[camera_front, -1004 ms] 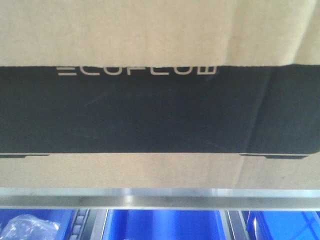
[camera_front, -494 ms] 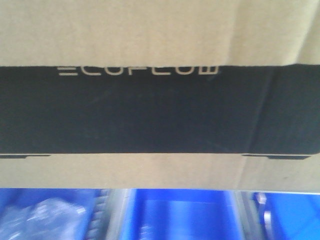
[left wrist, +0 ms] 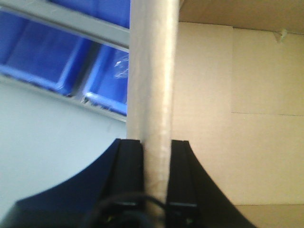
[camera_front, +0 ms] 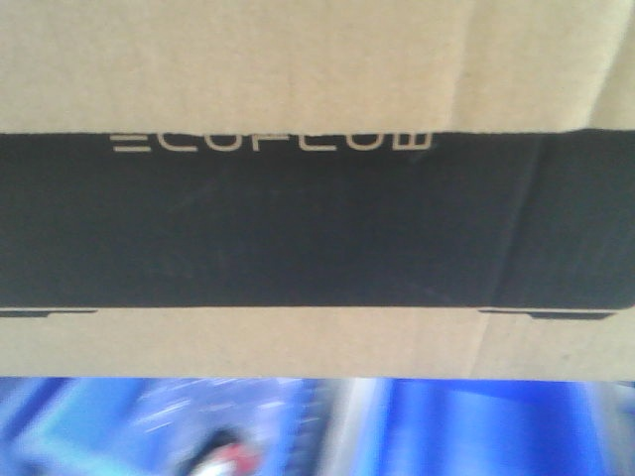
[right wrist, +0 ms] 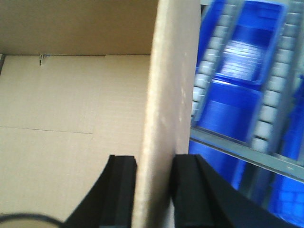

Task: Grab box from left shelf to table start
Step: 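Hold the box with both grippers while the base backs away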

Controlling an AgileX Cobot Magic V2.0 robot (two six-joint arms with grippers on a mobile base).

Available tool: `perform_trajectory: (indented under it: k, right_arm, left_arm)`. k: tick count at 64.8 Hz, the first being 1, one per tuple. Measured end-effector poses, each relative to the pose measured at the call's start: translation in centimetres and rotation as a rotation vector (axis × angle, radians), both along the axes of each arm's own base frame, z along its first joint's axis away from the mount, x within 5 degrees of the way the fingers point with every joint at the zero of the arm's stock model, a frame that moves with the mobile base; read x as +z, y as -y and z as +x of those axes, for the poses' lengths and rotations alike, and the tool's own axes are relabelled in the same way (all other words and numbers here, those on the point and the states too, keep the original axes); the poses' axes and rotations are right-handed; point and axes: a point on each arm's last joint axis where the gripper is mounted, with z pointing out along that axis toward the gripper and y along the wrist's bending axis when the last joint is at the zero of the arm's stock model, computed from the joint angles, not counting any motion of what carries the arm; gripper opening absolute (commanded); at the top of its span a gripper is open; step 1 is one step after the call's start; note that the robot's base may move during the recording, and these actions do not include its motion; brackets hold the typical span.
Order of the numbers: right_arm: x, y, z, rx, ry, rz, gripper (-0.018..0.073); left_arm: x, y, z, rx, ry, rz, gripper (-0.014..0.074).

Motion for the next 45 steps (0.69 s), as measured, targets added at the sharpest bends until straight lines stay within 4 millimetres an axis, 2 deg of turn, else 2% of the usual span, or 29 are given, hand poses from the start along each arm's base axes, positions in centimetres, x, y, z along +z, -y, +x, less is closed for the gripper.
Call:
perform_trajectory:
  k: [45]
  right_arm:
    - [0.00, 0.00, 0.00, 0.000, 0.000, 0.000, 0.0056]
  left_arm:
    - [-0.01, -0.01, -0.01, 0.001, -0.001, 0.001, -0.0102]
